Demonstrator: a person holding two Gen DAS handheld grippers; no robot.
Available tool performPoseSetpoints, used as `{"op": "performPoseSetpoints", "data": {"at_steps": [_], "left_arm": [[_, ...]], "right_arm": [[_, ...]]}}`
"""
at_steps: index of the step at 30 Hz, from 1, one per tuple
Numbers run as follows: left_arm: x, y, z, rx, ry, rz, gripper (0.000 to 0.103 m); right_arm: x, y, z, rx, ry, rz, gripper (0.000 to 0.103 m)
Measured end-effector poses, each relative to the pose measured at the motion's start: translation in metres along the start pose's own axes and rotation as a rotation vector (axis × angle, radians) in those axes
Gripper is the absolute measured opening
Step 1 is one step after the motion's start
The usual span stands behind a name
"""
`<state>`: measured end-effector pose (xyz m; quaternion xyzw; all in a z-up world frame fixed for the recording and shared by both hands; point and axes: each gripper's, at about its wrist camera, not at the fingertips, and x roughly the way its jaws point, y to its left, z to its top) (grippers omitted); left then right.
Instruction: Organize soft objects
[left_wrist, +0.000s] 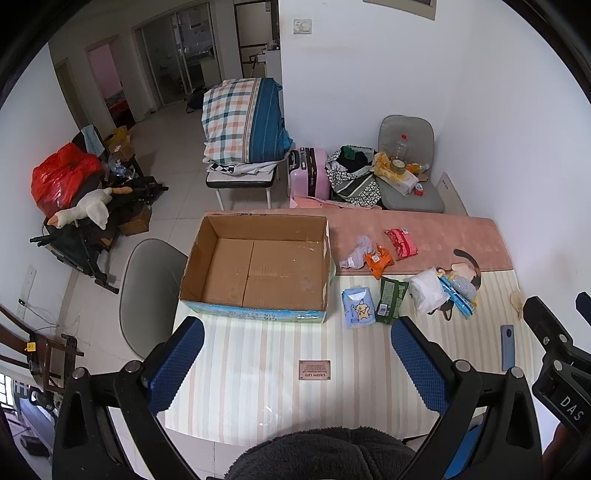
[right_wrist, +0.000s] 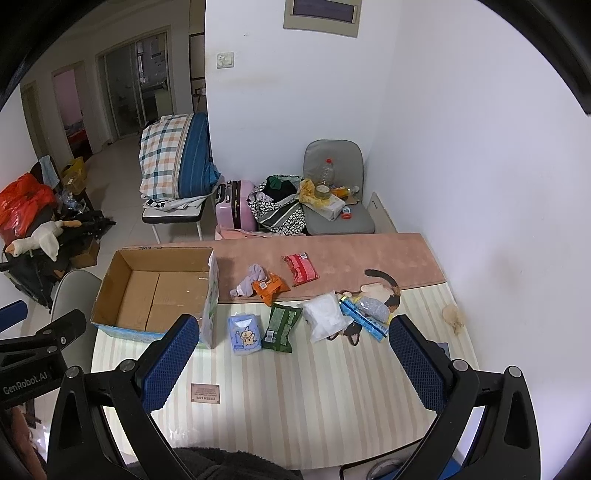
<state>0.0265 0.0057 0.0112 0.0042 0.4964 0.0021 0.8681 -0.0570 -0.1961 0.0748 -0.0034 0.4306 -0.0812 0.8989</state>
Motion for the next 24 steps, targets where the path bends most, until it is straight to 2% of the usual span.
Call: {"op": "performPoseSetpoints", "data": {"at_steps": [24], "left_arm": [[0.0006, 0.0018, 0.0034, 0.007, 0.001, -0.004, 0.103]], "right_arm": [[0.0043, 0.0076, 0.0061, -0.008, -0.005, -0.004, 0.103]]}}
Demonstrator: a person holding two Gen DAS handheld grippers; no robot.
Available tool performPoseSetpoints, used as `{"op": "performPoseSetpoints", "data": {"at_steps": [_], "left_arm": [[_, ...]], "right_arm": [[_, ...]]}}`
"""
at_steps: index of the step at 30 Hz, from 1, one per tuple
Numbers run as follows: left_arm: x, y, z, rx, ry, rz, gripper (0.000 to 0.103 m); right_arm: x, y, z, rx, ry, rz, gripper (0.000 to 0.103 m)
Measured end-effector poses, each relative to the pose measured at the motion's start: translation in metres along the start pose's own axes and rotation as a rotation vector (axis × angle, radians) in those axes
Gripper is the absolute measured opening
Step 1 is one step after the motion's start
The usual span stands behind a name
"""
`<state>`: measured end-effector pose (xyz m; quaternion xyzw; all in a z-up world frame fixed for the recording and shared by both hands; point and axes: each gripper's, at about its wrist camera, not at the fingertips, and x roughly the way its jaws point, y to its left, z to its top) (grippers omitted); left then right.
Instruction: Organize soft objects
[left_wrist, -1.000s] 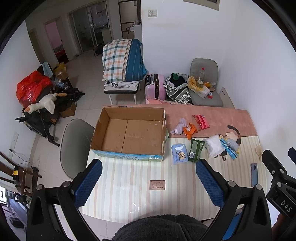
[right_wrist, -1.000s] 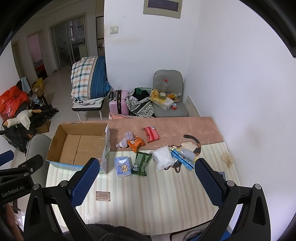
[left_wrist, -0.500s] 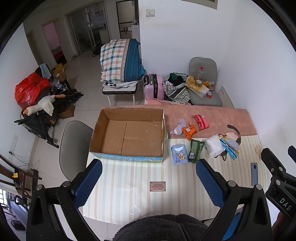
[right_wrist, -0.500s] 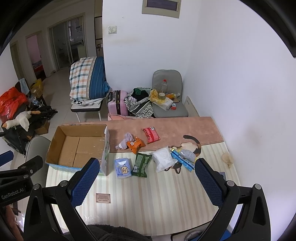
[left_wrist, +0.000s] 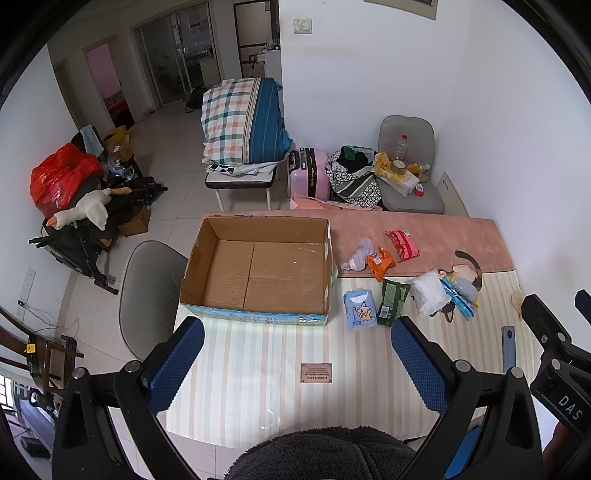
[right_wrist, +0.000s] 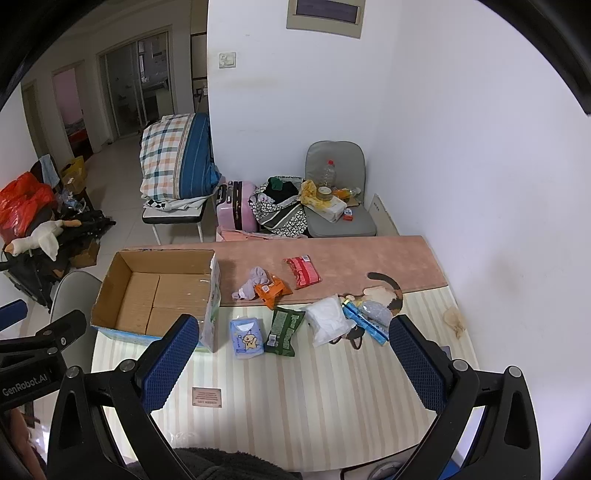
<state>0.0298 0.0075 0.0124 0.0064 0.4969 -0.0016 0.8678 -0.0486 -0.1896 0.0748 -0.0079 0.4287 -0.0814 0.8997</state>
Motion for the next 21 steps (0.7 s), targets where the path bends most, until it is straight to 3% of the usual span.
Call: {"op": "performPoseSetpoints", "data": {"at_steps": [21], "left_arm": [[-0.0025, 0.0017, 0.0090, 0.001, -0.007, -0.003, 0.103]], "right_arm": [[-0.0076, -0.0033, 0.0043, 0.008, -0.019, -0.004, 0.103]]}}
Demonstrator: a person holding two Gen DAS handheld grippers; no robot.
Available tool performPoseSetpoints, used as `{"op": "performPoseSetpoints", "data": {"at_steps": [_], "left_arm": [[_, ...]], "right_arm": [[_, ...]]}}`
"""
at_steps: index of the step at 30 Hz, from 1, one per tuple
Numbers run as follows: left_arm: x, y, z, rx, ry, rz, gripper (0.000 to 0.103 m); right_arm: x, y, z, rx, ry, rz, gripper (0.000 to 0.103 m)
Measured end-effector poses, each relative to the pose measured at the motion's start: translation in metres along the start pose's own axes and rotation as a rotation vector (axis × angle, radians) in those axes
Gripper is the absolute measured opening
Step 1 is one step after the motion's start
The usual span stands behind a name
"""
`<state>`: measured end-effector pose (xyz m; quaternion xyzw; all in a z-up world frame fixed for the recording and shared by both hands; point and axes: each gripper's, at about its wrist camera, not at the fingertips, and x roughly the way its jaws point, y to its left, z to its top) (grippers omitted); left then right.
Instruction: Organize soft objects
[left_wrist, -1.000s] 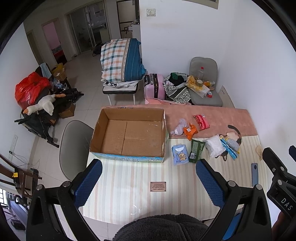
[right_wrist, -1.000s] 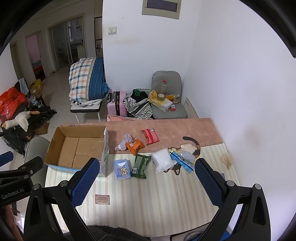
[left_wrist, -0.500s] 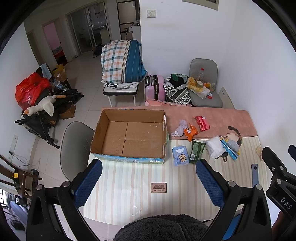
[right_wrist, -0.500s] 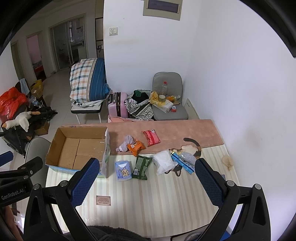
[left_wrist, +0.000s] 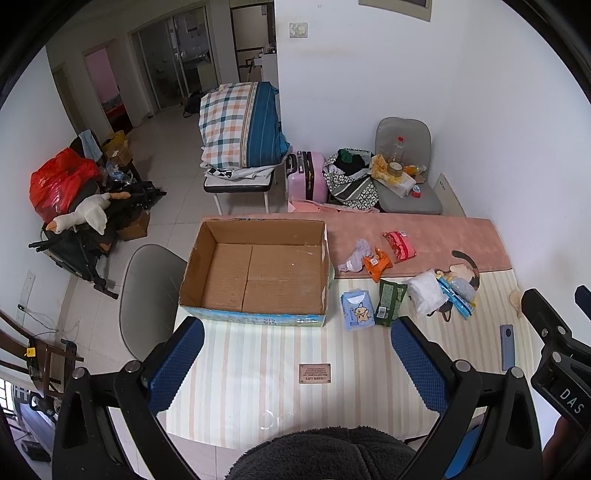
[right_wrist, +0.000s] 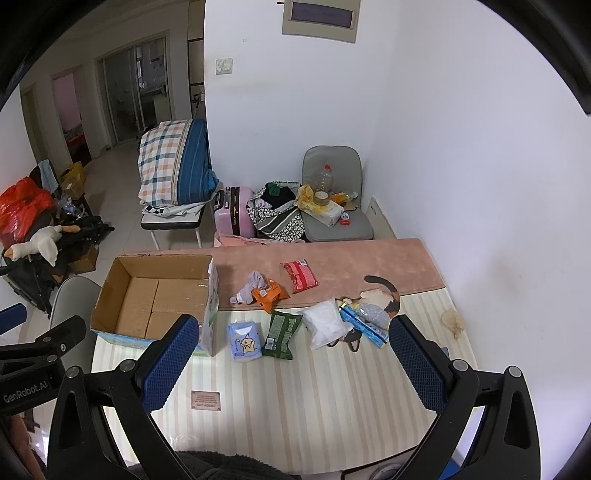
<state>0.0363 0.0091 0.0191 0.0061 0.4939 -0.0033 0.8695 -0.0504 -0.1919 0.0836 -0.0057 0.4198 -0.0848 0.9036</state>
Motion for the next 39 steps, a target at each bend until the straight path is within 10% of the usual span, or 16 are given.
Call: {"op": "performPoseSetpoints", "data": {"at_steps": [24, 31, 39], "left_arm": [[0.004, -0.032, -0.002, 0.059, -0.024, -0.005, 0.103], [0.099, -0.077, 0.026, 0.142, 0.081, 0.032, 0.103], [0.267, -0.141, 0.025, 0.208, 0.377, -0.018, 0.102]], "right_arm": [[0.010, -0.035, -0.002, 0.091, 0.027, 0.052, 0.103], [0.124, -0.107, 0.001, 0.154, 0.188, -0.022, 0.103], [0.335, -0.142, -0.032, 0.051, 0.484, 0.065, 0.103]]}}
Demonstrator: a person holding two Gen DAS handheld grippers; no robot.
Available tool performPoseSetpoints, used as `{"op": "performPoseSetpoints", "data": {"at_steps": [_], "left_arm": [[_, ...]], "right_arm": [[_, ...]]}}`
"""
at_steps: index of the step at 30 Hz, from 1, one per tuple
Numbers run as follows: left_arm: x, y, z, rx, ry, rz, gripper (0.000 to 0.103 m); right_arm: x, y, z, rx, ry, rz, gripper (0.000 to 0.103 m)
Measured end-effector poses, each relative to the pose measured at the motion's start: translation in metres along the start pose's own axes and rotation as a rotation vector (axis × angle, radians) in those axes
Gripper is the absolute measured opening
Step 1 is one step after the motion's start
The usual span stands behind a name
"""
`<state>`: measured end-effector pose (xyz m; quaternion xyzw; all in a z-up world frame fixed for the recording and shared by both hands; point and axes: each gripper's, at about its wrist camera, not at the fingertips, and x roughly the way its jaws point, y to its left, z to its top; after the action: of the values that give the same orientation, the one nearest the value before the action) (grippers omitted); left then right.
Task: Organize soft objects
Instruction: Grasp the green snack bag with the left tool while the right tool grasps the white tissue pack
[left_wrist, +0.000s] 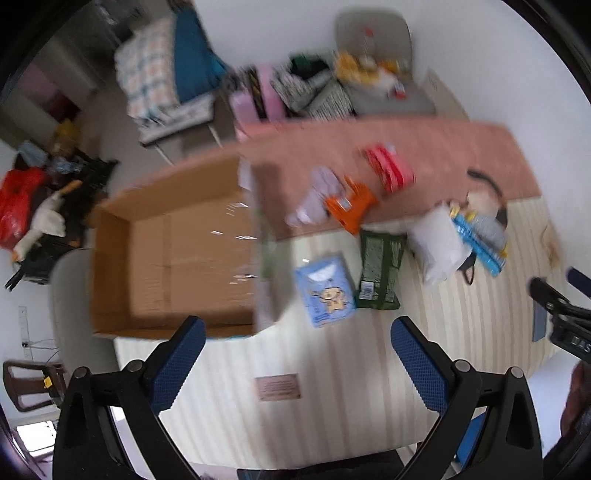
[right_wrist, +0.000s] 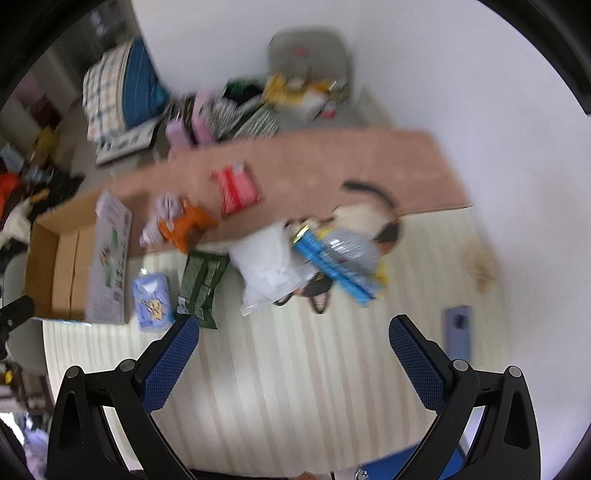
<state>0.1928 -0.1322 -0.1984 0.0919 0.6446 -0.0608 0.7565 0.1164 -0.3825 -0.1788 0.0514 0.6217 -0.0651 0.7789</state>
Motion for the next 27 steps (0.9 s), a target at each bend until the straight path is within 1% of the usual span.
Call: {"op": "performPoseSetpoints", "data": {"at_steps": [1, 2, 3, 5, 7, 9, 12, 13, 15, 16, 17, 18, 19, 20, 22, 24, 27], "left_arm": [[0.021, -0.011, 0.006, 0.020, 0.035, -0.002, 0.100], [0.039, -0.019, 0.012, 0.039, 0.067, -0.002, 0.095], [0.060, -0.029, 0.017, 0.055, 0.110, -0.020, 0.092], [0.099, -0.045, 0.025, 0.079, 0.188, -0.056, 0.082], [0.127, -0.054, 0.031, 0.091, 0.257, -0.108, 0.082], [0.157, -0.068, 0.037, 0.106, 0.319, -0.151, 0.082], [0.186, -0.083, 0.043, 0.127, 0.365, -0.168, 0.082], [0.194, -0.088, 0.044, 0.143, 0.382, -0.172, 0.082], [0.207, -0.097, 0.043, 0.172, 0.402, -0.145, 0.082], [0.211, -0.100, 0.043, 0.181, 0.402, -0.136, 0.075], [0.214, -0.100, 0.042, 0.183, 0.403, -0.126, 0.064], [0.216, -0.100, 0.041, 0.172, 0.414, -0.132, 0.059], [0.218, -0.097, 0.040, 0.150, 0.427, -0.145, 0.046], [0.219, -0.094, 0.039, 0.135, 0.433, -0.145, 0.042], [0.220, -0.087, 0.035, 0.102, 0.433, -0.152, 0.042], [0.222, -0.085, 0.032, 0.091, 0.441, -0.154, 0.045], [0.226, -0.086, 0.027, 0.086, 0.445, -0.160, 0.045]], "right_arm": [[0.025, -0.002, 0.008, -0.010, 0.035, 0.017, 0.103], [0.044, -0.002, 0.014, -0.018, 0.059, 0.028, 0.103], [0.066, -0.002, 0.022, -0.028, 0.086, 0.029, 0.103], [0.105, -0.002, 0.035, -0.035, 0.131, 0.039, 0.103], [0.138, -0.003, 0.043, -0.025, 0.194, 0.081, 0.103], [0.161, 0.000, 0.048, -0.030, 0.238, 0.101, 0.103], [0.192, 0.002, 0.053, -0.048, 0.297, 0.144, 0.103], [0.197, 0.004, 0.053, -0.057, 0.310, 0.148, 0.103], [0.207, 0.005, 0.055, -0.076, 0.328, 0.142, 0.103], [0.211, 0.005, 0.055, -0.082, 0.336, 0.140, 0.103], [0.214, 0.007, 0.055, -0.088, 0.344, 0.144, 0.103], [0.217, 0.008, 0.056, -0.089, 0.350, 0.152, 0.103], [0.222, 0.010, 0.057, -0.089, 0.359, 0.166, 0.103], [0.225, 0.013, 0.057, -0.092, 0.368, 0.175, 0.103], [0.235, 0.022, 0.057, -0.117, 0.391, 0.170, 0.103], [0.242, 0.030, 0.054, -0.147, 0.401, 0.136, 0.103], [0.253, 0.041, 0.049, -0.164, 0.425, 0.107, 0.103]]}}
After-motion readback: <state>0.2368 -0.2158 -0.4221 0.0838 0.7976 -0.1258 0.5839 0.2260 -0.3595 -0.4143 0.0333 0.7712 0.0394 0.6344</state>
